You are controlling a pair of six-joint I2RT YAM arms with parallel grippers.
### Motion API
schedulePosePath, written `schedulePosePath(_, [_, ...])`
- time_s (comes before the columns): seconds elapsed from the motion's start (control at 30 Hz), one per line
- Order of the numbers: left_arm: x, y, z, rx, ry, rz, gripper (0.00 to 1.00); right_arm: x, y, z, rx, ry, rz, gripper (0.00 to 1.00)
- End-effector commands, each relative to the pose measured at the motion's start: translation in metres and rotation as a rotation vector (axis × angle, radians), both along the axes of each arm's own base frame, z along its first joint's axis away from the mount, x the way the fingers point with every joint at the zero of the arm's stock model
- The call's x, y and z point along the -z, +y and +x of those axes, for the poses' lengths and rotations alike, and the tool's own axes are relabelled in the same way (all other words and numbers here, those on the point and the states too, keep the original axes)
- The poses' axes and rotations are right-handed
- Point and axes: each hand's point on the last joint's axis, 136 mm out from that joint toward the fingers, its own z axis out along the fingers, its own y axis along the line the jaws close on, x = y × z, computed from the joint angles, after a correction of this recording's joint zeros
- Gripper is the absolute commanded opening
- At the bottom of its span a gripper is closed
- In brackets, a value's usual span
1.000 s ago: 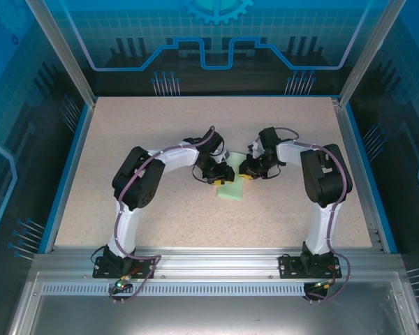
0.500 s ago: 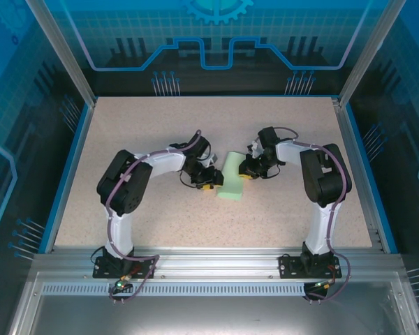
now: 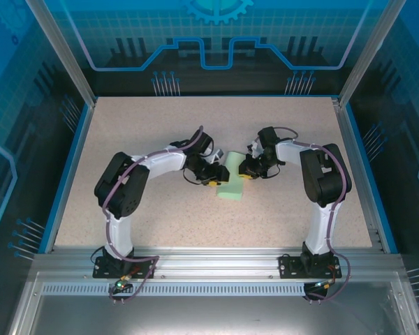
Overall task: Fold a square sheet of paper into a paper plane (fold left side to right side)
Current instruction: First fold the square sheet of paper in half at the center of the table.
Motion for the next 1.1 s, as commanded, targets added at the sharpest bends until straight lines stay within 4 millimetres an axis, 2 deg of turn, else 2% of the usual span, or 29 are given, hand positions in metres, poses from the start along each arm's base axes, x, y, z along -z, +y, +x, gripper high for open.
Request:
schedulePosePath(0.0, [0.013, -0.009, -0.004, 0.019, 0.046, -0.013, 0.46, 0.026, -0.009, -0.017, -0.011, 0.079, -0.093, 0.15])
schedulePosePath(0.37, [0.040, 0.009, -0.034, 0.053, 0.117, 0.055, 0.46, 0.027, -0.011, -0.018, -0.010, 0.085, -0.104, 0.15])
schedulePosePath(0.67, [0.048, 0.027, -0.062, 0.071, 0.155, 0.085, 0.46, 0.029, -0.012, -0.020, -0.010, 0.095, -0.114, 0.15])
schedulePosePath(0.9, [0.041, 0.036, -0.079, 0.083, 0.148, 0.074, 0.46, 0.029, -0.012, -0.020, -0.012, 0.095, -0.118, 0.15])
schedulePosePath(0.97, [0.033, 0.037, -0.076, 0.073, 0.129, 0.062, 0.46, 0.029, -0.012, -0.020, -0.011, 0.098, -0.118, 0.15])
schedulePosePath(1.07, [0.010, 0.033, -0.058, 0.034, 0.076, 0.001, 0.46, 0.029, -0.012, -0.019, -0.012, 0.097, -0.118, 0.15])
